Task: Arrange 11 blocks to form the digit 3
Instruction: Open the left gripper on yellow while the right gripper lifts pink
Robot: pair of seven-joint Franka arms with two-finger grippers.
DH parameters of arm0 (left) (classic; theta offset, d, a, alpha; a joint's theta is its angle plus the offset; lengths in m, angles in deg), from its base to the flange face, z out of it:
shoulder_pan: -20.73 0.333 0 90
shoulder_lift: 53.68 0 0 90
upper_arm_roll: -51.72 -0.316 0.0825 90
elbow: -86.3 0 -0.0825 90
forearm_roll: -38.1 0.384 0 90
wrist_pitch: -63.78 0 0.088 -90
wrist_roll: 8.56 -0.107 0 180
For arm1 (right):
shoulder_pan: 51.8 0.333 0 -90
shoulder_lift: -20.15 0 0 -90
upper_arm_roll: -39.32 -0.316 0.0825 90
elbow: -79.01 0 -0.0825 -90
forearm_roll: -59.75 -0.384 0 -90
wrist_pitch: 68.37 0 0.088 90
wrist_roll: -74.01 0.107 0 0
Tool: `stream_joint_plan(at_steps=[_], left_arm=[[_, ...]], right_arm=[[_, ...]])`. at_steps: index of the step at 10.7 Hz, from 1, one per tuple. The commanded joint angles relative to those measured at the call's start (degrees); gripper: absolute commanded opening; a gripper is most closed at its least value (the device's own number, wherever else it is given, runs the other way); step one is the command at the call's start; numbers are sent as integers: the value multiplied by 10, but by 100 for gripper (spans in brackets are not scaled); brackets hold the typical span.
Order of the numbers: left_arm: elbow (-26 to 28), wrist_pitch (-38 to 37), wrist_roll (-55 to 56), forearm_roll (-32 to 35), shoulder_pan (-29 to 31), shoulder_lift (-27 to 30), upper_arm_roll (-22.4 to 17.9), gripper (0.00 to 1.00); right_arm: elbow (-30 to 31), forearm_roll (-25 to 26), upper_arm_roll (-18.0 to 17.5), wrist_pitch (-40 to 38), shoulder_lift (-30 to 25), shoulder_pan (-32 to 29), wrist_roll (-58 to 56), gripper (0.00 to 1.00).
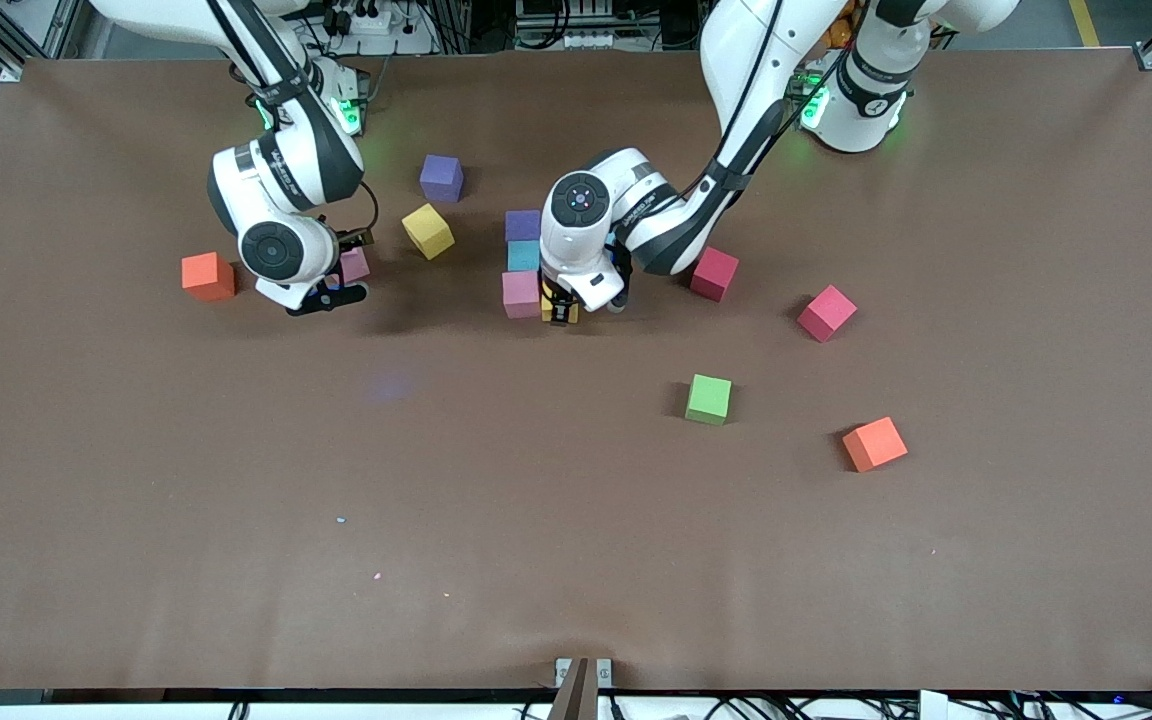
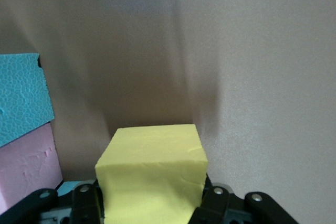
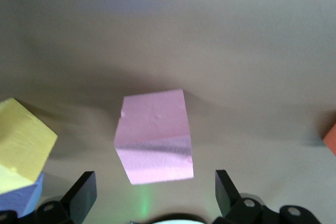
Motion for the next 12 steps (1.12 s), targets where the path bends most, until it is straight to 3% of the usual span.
stream_joint_plan(at_steps=[1, 3, 10, 11, 12], left_arm=[[-11, 0, 7, -3, -8, -6, -6, 30], [-11, 0, 9, -4, -8, -10, -6, 36], [-13, 0, 16, -5, -17, -17, -7, 36], [-13, 0, 26, -4, -19, -17, -7, 36], [-13, 0, 26, -4, -19, -17, -7, 37]], right_arm=[[14, -15, -5, 28, 4, 0, -10, 100], [24, -15, -6, 37, 6, 1, -10, 100], [58, -7, -5, 102, 30, 5, -10, 100], [58, -6, -5, 105, 33, 5, -10, 89], [58, -6, -5, 105, 33, 5, -9, 66]])
